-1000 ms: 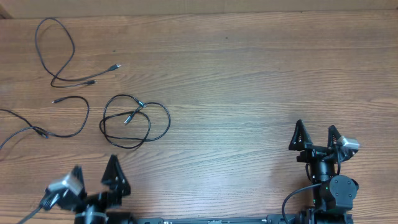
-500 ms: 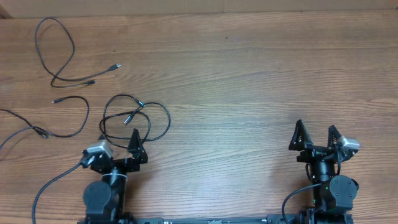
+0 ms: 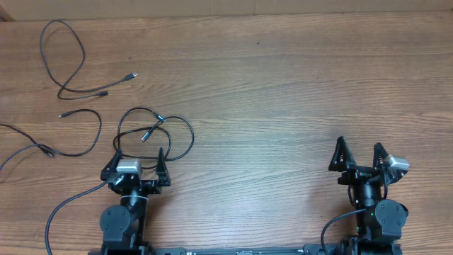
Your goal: Untangle cables
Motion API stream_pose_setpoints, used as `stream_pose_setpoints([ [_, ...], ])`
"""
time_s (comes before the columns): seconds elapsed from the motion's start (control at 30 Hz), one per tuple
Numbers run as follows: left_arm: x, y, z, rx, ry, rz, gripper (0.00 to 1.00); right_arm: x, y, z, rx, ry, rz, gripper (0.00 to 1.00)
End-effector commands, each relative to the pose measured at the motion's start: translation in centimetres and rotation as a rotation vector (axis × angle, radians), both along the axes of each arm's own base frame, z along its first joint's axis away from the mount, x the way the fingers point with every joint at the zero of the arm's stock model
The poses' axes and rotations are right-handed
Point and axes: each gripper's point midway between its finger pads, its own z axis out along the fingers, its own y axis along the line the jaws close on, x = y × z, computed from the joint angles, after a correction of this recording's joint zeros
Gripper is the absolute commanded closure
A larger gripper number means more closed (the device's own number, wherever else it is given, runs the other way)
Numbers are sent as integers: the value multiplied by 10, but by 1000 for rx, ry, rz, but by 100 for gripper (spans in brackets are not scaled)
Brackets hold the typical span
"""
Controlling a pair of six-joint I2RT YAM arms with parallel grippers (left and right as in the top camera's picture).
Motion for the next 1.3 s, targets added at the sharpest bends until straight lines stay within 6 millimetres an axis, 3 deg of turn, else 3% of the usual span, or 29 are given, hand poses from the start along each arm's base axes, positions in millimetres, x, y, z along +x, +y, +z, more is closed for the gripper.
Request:
stream_pose_setpoints([
  [0.0,0,-6,-2,58,-4,-33,0,0,-3,-1,-17,-7,-14,0],
  [1.27,0,-4,-1,58,-6,-24,0,0,-5,-1,-18,-6,-27,0],
])
